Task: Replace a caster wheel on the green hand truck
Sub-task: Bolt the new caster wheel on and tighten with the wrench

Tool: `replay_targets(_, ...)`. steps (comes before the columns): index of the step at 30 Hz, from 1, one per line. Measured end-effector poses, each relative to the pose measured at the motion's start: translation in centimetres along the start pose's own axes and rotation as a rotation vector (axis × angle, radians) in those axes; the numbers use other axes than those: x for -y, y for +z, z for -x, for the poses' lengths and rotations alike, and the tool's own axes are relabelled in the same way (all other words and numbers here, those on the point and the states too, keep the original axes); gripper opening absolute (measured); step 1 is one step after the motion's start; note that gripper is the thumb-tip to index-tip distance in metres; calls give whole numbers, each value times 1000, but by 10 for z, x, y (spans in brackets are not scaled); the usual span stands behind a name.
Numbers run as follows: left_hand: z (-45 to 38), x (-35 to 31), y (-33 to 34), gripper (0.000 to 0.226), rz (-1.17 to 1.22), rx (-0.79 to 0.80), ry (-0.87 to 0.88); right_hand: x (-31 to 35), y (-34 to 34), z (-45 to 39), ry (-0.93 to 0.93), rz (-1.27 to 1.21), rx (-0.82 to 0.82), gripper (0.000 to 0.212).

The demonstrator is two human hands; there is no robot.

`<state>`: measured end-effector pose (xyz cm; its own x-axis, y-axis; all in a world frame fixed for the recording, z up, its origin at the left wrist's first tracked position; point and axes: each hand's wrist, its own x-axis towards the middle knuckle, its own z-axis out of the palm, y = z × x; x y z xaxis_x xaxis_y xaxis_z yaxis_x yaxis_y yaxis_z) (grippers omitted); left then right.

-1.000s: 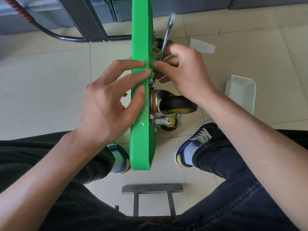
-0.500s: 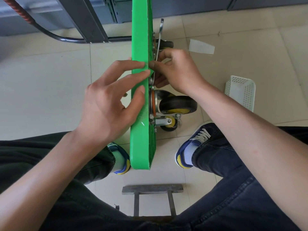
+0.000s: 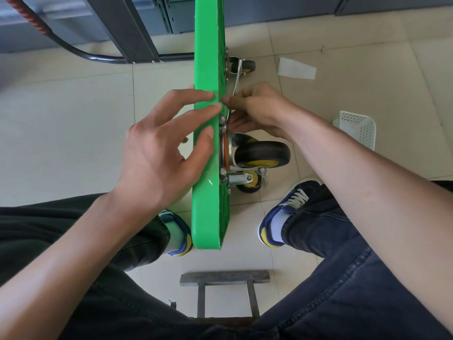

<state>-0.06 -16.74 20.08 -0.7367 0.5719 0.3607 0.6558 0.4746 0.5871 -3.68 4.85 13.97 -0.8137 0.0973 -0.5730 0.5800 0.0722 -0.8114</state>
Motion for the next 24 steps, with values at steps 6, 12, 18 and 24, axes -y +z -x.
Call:
replay_targets(6,0,0,0,28,6,1,1,-10,-3,-9,274,-159,92,22)
replay_targets(12,0,0,0,27,5,2,0,-8,-4,-7,327,-182,110,20)
replay_targets(18,-1,0,0,27,-2,5,7,-11,-5,1,234,-218,8,23)
replay_targets(24,-1,-1,0,28,-1,10,4,-17,-7,3,-9,-169,-112,24)
